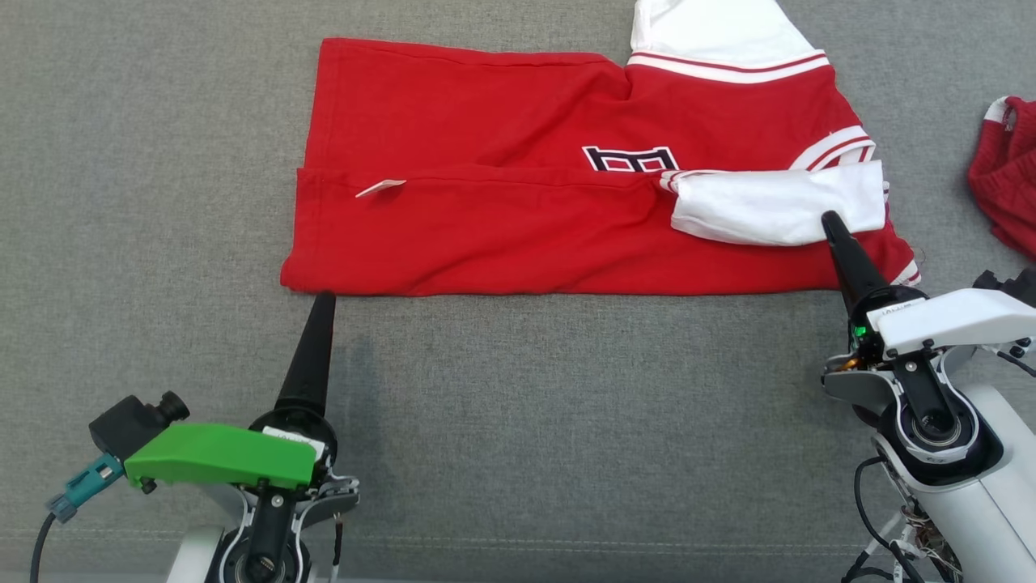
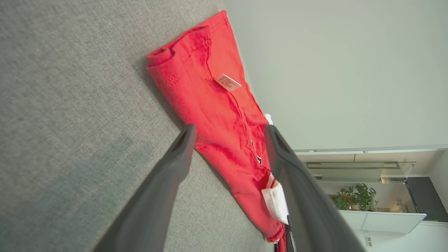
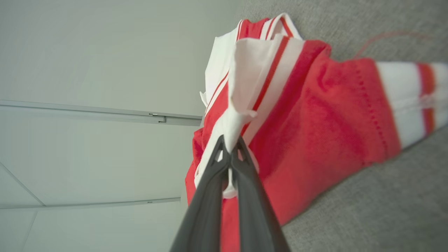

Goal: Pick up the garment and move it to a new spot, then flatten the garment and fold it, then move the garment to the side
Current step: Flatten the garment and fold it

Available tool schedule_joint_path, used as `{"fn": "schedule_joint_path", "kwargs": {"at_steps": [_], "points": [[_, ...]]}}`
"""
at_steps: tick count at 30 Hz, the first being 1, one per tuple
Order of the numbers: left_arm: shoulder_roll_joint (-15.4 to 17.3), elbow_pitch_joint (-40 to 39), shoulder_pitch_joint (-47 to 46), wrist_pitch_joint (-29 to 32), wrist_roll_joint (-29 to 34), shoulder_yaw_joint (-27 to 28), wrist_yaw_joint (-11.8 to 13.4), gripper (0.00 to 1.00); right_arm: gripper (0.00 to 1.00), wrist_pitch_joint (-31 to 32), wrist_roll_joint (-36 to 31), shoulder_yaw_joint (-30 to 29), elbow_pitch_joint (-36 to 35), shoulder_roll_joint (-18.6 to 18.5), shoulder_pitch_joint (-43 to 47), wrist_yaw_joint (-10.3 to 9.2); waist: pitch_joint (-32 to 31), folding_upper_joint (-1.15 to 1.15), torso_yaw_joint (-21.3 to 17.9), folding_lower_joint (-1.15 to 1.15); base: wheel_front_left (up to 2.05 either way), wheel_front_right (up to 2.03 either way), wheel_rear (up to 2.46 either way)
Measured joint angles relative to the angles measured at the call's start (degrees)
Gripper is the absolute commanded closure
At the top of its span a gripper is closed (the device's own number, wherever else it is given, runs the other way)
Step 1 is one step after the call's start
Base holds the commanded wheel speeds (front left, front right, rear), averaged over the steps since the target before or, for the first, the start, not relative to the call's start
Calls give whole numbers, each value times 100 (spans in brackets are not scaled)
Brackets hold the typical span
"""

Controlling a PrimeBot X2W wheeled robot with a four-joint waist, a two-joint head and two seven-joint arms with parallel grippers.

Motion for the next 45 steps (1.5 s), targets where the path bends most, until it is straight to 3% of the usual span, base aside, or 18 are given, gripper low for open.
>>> {"fn": "schedule_joint_path", "kwargs": {"at_steps": [1, 2, 3, 4, 5, 14, 28, 35, 45], "points": [[0, 8, -3, 35, 0, -19, 0, 0, 96, 0, -4, 19, 19, -1, 1, -1, -4, 0, 8, 0, 0, 0, 0], [-4, 23, -3, 57, 0, -36, 0, 0, 86, -1, -19, 27, 57, -13, 1, -7, -11, 0, 22, 0, 0, 0, 0], [-10, 41, -3, 59, 0, -37, 0, 0, 62, -1, -53, 41, 108, -38, 1, -8, -21, 0, 35, 0, 0, 0, 0], [-10, 57, -3, 59, 0, -33, 0, 0, 16, -1, -108, 58, 147, -67, 2, -8, -34, 0, 47, 0, 0, 0, 0], [-10, 71, -3, 59, 0, -29, 0, 0, 0, -1, -149, 90, 182, -103, 2, -9, -49, 0, 58, 0, 0, 0, 0], [23, 187, 2, 58, 119, 11, 0, 0, 0, 41, -1093, 646, 481, -568, 29, -70, -284, 0, 87, 0, 0, 0, 0], [364, 290, 177, 90, 453, 166, 0, 0, 0, -252, -2302, 879, 283, -1085, 50, -100, -937, 0, -155, 0, 0, 0, 0], [705, -63, -185, 733, 502, -185, 1, 0, 0, -180, -2548, 700, 170, -1551, -137, -105, -906, 0, -318, 0, 0, 0, 0], [1423, -193, -1554, 2192, -62, -102, 1, 0, 0, 771, -2754, 683, 247, -2053, -1341, -105, -329, 0, -257, 0, 0, 0, 0]]}}
